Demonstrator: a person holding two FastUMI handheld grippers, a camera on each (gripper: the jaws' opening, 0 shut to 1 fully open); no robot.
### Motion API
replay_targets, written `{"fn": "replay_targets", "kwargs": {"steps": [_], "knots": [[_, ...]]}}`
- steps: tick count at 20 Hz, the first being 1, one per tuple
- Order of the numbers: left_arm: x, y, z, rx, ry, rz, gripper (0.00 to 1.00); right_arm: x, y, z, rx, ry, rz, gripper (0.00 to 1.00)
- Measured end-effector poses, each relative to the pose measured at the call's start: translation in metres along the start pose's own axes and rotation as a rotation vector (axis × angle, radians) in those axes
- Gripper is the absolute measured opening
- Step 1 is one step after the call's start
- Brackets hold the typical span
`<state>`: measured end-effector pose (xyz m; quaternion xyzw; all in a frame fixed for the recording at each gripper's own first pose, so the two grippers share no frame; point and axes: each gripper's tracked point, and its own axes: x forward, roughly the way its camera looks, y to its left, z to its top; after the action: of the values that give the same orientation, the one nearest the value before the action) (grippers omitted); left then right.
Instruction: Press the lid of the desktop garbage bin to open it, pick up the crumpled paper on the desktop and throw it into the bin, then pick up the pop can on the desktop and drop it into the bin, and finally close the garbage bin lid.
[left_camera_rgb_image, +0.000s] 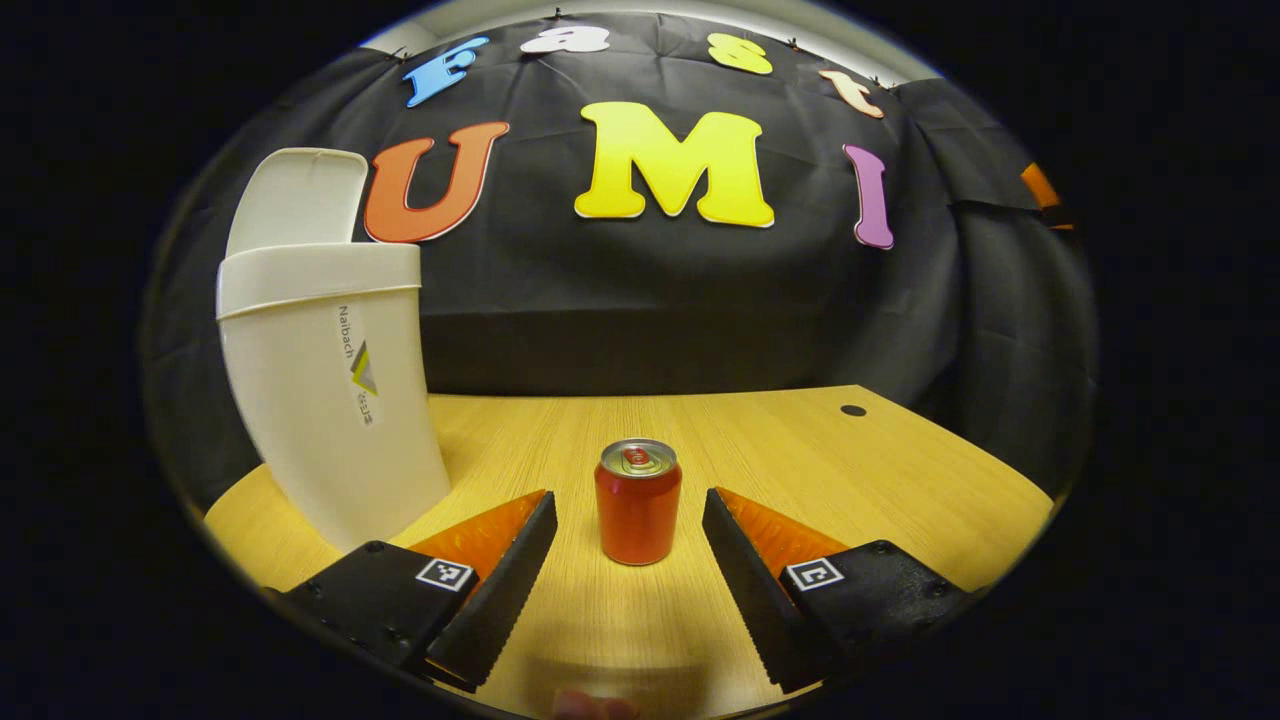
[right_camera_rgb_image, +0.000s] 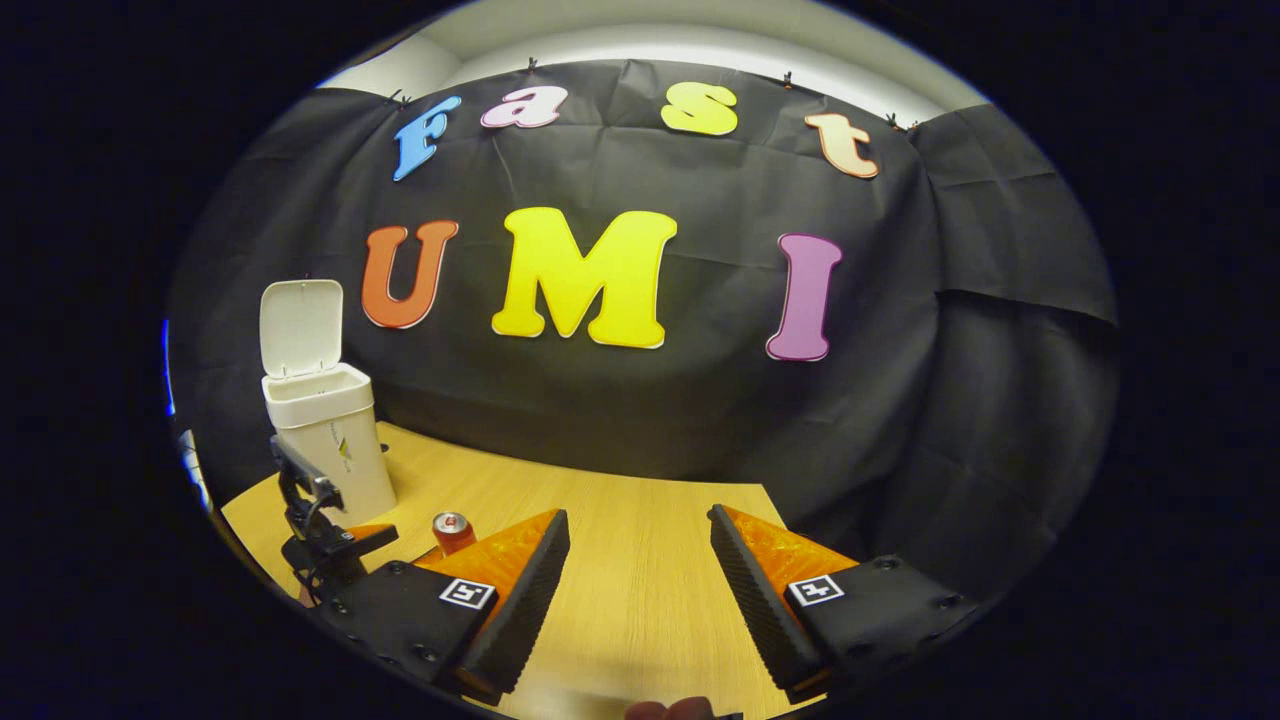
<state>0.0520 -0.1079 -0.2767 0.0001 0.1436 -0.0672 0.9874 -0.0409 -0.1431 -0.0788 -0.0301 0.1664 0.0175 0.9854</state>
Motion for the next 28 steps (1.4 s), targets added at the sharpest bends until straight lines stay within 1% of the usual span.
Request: {"fn": "replay_targets", "kwargs": {"steps": [4, 6, 10, 11, 12, 17, 23, 26, 28], "knots": [[0.026, -0.002, -0.026, -0.01, 0.058, 0.019, 0.98, 0.005, -0.004, -0.008, -0.039, 0.015, 0.013, 0.9], [0.036, -0.004, -0.031, -0.01, 0.072, 0.024, 0.98, 0.009, -0.006, -0.011, -0.064, 0.022, 0.019, 0.9], [0.051, -0.003, -0.042, -0.006, 0.106, 0.032, 0.97, 0.018, 0.006, -0.012, -0.088, 0.026, 0.059, 0.9], [0.052, 0.002, -0.04, -0.008, 0.112, 0.037, 1.0, 0.021, 0.009, -0.014, -0.084, 0.033, 0.072, 0.9], [0.054, 0.002, -0.04, -0.011, 0.113, 0.037, 0.98, 0.024, 0.012, -0.015, -0.081, 0.038, 0.077, 0.9], [0.067, 0.002, -0.041, 0.0, 0.126, 0.007, 0.97, 0.04, 0.019, -0.024, -0.068, 0.078, 0.089, 0.9], [0.081, 0.004, -0.048, -0.001, 0.182, -0.011, 0.97, 0.044, 0.029, -0.024, -0.058, 0.09, 0.1, 0.89], [0.08, 0.002, -0.048, 0.002, 0.197, -0.022, 0.87, 0.042, 0.028, -0.021, -0.052, 0.08, 0.094, 0.9], [0.077, 0.001, -0.045, -0.009, 0.2, -0.034, 0.86, 0.039, 0.028, -0.018, -0.048, 0.073, 0.089, 0.9]]}}
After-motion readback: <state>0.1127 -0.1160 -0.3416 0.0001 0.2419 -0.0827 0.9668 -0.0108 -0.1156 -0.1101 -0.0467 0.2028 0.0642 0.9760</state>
